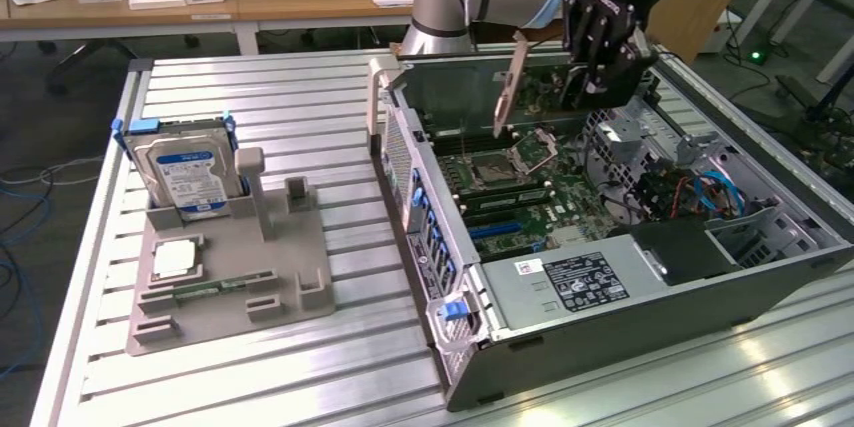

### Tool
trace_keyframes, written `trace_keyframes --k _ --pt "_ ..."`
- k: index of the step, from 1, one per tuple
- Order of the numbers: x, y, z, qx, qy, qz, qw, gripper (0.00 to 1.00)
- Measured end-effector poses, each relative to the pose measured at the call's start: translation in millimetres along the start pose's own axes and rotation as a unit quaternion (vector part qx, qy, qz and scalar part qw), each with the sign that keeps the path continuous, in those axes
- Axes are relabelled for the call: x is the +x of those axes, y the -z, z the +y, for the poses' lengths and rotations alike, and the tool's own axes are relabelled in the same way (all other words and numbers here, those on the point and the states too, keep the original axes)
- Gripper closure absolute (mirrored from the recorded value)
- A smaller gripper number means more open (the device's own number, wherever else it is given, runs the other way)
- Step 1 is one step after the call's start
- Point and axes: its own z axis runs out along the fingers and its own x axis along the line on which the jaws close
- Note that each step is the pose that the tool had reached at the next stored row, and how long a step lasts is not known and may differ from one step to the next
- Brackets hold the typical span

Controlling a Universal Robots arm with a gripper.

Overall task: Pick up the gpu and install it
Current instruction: 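Insert the gpu into the slot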

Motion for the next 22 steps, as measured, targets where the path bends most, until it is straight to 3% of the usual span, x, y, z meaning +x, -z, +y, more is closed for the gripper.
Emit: trace_keyframes --k 4,7,22 --pt "0.0 -4.0 2.2 0.004 0.005 -0.0002 1.0 0.72" --pt "0.0 -6.3 3.1 0.0051 0.005 -0.0003 1.0 0.72" --pt "0.5 -14.8 6.7 0.0057 -0.001 0.0 1.0 0.72"
